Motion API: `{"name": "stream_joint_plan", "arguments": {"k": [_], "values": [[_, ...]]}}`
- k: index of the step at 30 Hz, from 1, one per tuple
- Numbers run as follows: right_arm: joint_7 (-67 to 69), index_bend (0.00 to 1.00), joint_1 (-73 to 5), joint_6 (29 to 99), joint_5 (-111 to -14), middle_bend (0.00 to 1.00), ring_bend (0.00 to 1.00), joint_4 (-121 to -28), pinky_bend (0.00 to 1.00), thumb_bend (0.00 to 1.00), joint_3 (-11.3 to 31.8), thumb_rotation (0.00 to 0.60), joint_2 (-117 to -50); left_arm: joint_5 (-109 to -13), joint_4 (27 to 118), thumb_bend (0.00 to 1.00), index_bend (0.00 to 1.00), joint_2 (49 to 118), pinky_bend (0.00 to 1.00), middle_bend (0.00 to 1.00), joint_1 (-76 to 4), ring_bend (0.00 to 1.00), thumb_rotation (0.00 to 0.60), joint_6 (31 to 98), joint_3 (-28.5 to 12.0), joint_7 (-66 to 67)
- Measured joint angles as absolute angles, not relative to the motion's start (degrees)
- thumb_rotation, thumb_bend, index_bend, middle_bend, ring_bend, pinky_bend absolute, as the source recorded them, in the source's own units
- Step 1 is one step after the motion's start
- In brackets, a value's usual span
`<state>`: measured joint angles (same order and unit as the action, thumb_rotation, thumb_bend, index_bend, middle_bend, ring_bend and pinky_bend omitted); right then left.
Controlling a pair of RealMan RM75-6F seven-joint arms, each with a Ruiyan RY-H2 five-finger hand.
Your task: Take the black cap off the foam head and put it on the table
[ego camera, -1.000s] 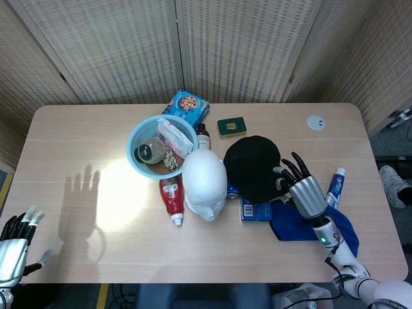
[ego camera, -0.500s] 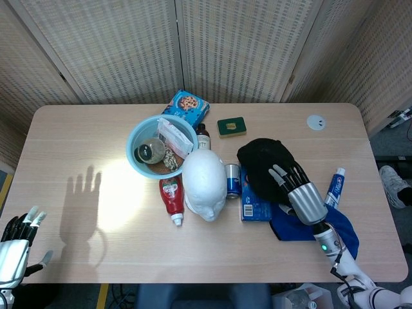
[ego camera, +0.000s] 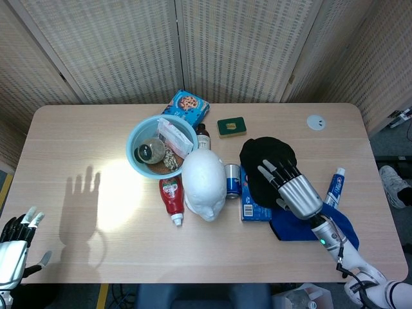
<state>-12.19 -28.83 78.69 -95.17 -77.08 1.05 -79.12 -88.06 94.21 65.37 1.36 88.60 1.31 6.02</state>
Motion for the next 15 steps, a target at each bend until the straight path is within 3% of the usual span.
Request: {"name": "stream_joint_plan", "arguments": {"k": [9,12,15], "values": [[-12.2,0.0,-23.8,85.9,-93.9,0.0,0.0,-81.6,0.0,0.0,2.6,0.6,-76.0,-87.9,94.0,0.25,0.0,65.1,0.0,0.0,1.1,0.0,0.6,88.5,0.8,5.6],[-12.0,0.05,-21.8,88.8,-93.6,0.08,0.03,-83.0,0.09,0.0,2.9,0.6,-74.4,-88.3,94.1,0.25,0.0,65.0,0.0,0.0,0.7,0.0,0.6,88.4,0.7,5.7],[-12.1,0.16,-19.2,91.2,-93.2,0.2,0.13,-84.3,0.21,0.0,2.9,0.6,-72.3,-88.4,94.2,0.25,0.0,65.0,0.0,0.0,0.5,0.0,0.6,88.2,0.5,5.8]]}}
